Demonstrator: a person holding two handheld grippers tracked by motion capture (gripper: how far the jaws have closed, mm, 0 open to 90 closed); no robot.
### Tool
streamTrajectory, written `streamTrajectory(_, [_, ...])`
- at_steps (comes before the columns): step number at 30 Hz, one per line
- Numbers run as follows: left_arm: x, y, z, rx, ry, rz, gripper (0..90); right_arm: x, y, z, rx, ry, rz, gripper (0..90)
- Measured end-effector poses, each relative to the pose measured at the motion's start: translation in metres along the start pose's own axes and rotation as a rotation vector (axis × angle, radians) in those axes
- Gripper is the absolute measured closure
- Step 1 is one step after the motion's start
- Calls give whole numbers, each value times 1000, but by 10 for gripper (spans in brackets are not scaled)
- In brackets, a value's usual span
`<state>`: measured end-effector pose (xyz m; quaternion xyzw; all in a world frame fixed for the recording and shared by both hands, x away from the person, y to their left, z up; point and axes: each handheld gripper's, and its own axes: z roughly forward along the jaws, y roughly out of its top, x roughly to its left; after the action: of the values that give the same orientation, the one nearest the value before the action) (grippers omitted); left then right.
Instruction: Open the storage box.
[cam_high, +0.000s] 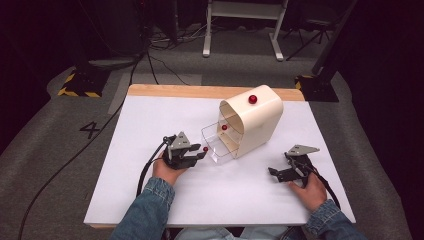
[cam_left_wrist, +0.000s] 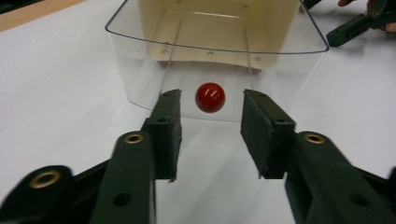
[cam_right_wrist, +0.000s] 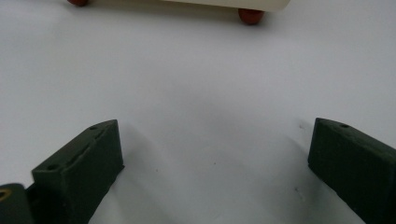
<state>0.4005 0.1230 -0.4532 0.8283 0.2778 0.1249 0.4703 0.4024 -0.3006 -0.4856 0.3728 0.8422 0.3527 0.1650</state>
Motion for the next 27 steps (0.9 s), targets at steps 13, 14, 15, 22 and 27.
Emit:
streamTrajectory(13, [-7, 41, -9, -119, -44, -5, 504, 0, 0, 0, 0, 0, 0, 31])
streamTrajectory(14, [-7, 45, -7, -115, -51, -6, 493, 0, 0, 0, 0, 0, 0, 32])
streamTrajectory(15, [-6, 47, -6, -122, -49, -4, 488, 0, 0, 0, 0, 0, 0, 32])
streamTrajectory(22, [-6, 65, 7, -164, -77, -12, 505, 0, 0, 0, 0, 0, 0, 31])
streamTrajectory(27, [0, 73, 21, -192, -115, -51, 507, 0, 0, 0, 0, -1, 0, 32])
